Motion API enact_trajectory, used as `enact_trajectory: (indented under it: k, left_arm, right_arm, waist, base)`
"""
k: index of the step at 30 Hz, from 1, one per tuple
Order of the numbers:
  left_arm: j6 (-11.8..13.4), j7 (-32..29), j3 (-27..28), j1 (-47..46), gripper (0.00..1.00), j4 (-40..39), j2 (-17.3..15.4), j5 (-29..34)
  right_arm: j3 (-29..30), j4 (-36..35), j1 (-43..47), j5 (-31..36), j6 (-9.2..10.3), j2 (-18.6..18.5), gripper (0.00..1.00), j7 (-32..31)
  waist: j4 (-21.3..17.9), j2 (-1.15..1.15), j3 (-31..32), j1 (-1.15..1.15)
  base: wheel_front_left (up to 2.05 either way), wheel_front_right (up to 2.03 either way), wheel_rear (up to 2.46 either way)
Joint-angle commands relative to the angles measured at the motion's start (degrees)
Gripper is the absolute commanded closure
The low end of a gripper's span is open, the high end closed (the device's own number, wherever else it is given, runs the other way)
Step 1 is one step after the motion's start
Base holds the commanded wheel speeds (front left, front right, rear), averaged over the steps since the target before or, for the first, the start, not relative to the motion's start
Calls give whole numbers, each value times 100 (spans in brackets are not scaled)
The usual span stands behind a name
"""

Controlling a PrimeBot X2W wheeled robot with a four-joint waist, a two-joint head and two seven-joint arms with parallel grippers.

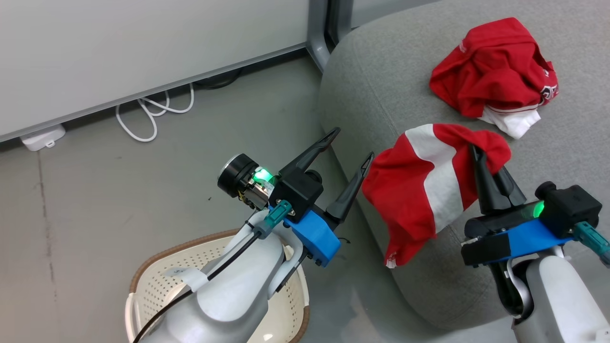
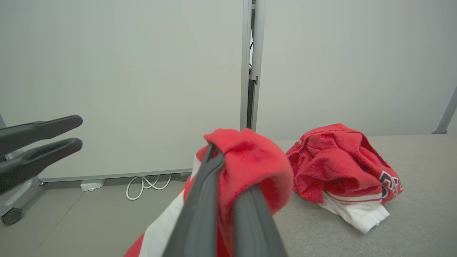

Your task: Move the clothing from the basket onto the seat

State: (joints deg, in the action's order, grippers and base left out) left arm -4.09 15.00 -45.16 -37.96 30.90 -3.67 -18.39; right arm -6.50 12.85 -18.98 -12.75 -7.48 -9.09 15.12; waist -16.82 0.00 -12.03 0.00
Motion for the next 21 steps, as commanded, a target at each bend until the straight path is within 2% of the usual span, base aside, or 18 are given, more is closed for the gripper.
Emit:
enact_trajectory:
  k: [1,15,21]
  left_arm:
    - [-20,27,-5,-85,0,32,-4,33]
    - [-31,27,-11,-178,0,78,8,86]
    - [14,27,23,-297,0,70,-45,177]
  right_arm:
    - [82,-61,105,17,-3,-13,100,4]
    - [318,-235,16,51,-3,23,100,4]
    - [556,-468,-618,37,-3,-141,100,4]
  waist:
    - [-100,0,-52,0]
    - [-145,0,-191,0]
    - [-64,0,-500,0]
  base:
    - [0,0,0]
    - [0,0,0]
    - [0,0,0]
